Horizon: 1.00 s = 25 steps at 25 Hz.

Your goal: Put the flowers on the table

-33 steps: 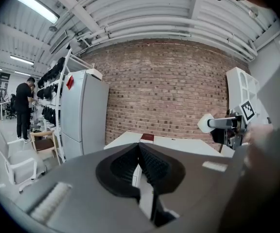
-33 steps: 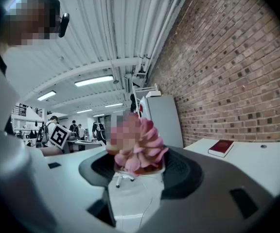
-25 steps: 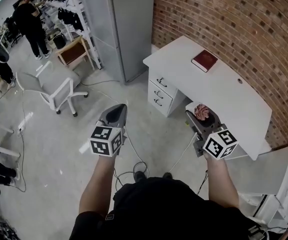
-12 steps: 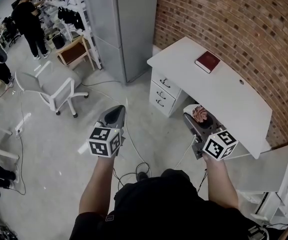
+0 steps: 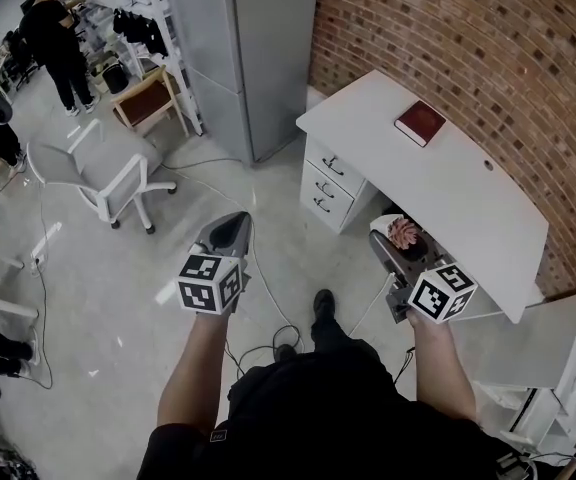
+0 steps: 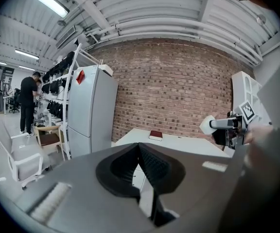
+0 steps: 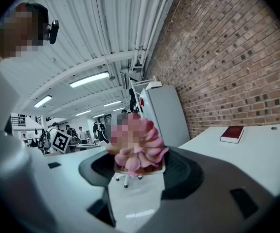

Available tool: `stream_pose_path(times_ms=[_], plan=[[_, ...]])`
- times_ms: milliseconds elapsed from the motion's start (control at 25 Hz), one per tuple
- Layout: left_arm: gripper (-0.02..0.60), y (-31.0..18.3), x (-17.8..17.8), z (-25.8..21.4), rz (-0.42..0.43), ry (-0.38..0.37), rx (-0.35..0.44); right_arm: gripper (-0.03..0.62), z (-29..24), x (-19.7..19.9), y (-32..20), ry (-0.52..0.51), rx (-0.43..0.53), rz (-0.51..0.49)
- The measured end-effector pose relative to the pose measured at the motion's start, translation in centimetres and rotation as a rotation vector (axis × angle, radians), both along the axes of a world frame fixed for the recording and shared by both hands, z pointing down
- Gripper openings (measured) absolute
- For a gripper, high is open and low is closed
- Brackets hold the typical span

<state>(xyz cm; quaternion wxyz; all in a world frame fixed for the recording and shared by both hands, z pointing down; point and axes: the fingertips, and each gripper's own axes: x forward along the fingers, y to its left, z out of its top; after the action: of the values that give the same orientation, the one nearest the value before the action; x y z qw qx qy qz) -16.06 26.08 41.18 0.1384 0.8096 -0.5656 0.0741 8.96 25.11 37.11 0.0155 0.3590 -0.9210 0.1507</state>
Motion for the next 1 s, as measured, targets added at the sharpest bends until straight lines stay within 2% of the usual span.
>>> stream_pose_path(times_ms=[320, 520, 840, 1000], plan=[[0.011, -5.7, -0.7, 0.3, -0.045, -0.012, -0.033, 0.267, 1.4, -1.1, -6.6, -0.047, -0.031, -0.062], [0.011, -11.0, 0.3, 0.7, -0.060, -0.032, -0.046, 0.267, 2.2, -0.8, -12.4, -0.064, -0.043, -0.087], [0.011, -17.9, 3.3, 2.0, -0.063, -0.049, -0.110, 0.267, 2.9, 0.9, -19.7, -0.072, -0.069, -0.131], [0.011, -20.4, 4.9, 1.7, -0.060, -0.055, -0.108, 0.267, 3.2, 2.1, -22.5, -0.073, -0.074, -0.144]])
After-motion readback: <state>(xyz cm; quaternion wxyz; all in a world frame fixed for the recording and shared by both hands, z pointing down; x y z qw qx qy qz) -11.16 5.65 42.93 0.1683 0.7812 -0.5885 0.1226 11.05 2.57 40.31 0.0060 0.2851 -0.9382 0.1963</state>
